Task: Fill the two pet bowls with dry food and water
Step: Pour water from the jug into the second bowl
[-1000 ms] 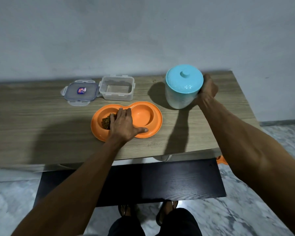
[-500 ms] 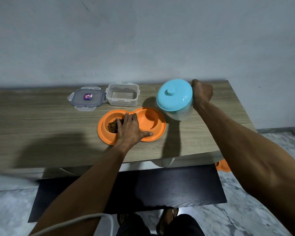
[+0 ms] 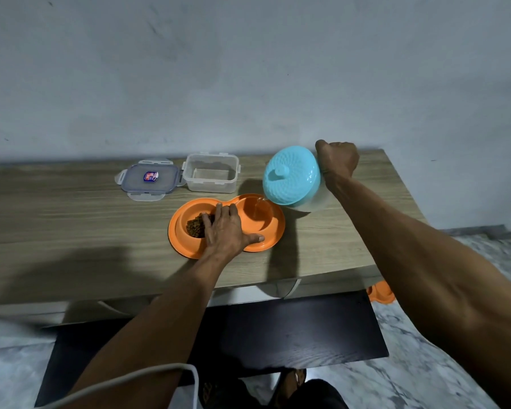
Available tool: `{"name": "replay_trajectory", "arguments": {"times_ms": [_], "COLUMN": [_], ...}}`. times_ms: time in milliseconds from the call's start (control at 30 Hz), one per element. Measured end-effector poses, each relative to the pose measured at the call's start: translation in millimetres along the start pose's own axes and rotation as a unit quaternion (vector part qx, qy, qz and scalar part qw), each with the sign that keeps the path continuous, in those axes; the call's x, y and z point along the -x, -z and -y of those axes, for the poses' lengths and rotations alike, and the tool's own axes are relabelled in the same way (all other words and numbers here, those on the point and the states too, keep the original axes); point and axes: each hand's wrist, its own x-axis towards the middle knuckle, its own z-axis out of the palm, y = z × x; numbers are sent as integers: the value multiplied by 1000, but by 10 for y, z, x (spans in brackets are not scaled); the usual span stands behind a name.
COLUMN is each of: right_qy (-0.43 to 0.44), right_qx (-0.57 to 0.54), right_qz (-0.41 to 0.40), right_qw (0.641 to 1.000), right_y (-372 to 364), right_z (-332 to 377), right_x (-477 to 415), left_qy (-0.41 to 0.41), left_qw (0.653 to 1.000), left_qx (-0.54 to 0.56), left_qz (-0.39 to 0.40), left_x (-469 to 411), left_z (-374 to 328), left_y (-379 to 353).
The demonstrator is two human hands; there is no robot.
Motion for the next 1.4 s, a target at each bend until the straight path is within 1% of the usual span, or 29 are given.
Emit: {"name": "replay_trajectory", "arguments": {"times_ms": [100, 500, 867, 1400], "right_qy": [13, 43, 58, 64], "right_qx": [29, 55, 65, 84], "right_qz": [7, -14, -22, -10], "right_qw": [999, 997, 996, 994], "right_y": [-1, 36, 87, 122], "right_z": [28, 67, 80, 97], "right_x": [6, -6, -42, 4], "left_qy": [0, -1, -3, 0], "left_qw": [1000, 1000, 1000, 1000], "left_qx": [-1, -7, -14, -17], "left_qz": [4, 6, 3, 8], "left_x": [3, -19, -20, -24], "left_z": [-2, 16, 10, 9], "left_y": [7, -14, -19, -17]}}
